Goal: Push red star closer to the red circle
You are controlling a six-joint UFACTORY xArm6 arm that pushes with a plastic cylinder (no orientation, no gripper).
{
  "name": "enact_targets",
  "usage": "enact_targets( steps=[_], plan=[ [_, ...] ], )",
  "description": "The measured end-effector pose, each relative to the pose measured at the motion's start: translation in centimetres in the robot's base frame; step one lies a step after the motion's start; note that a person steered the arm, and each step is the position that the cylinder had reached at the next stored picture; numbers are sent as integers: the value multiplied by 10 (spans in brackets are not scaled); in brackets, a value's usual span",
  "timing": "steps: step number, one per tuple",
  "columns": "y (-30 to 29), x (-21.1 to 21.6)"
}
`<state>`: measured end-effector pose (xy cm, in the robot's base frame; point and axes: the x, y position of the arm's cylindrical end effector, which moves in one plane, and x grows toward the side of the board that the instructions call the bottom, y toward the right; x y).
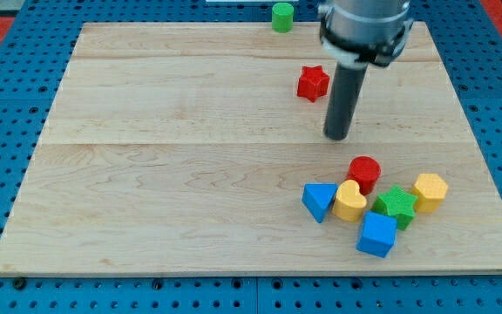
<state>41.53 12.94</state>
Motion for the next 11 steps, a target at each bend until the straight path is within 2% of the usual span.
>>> enact_targets(
  steps=[1,2,3,4,5,6,7,8,9,10,11],
  plan=[
    [50,-58],
    [0,-133],
    [-43,-133],
    [-80,-43],
    [-81,15],
    [-89,-71],
    [-42,-84],
    [-76,6],
    [-51,22],
    [-85,-41],
    [-35,-25]
  ],
)
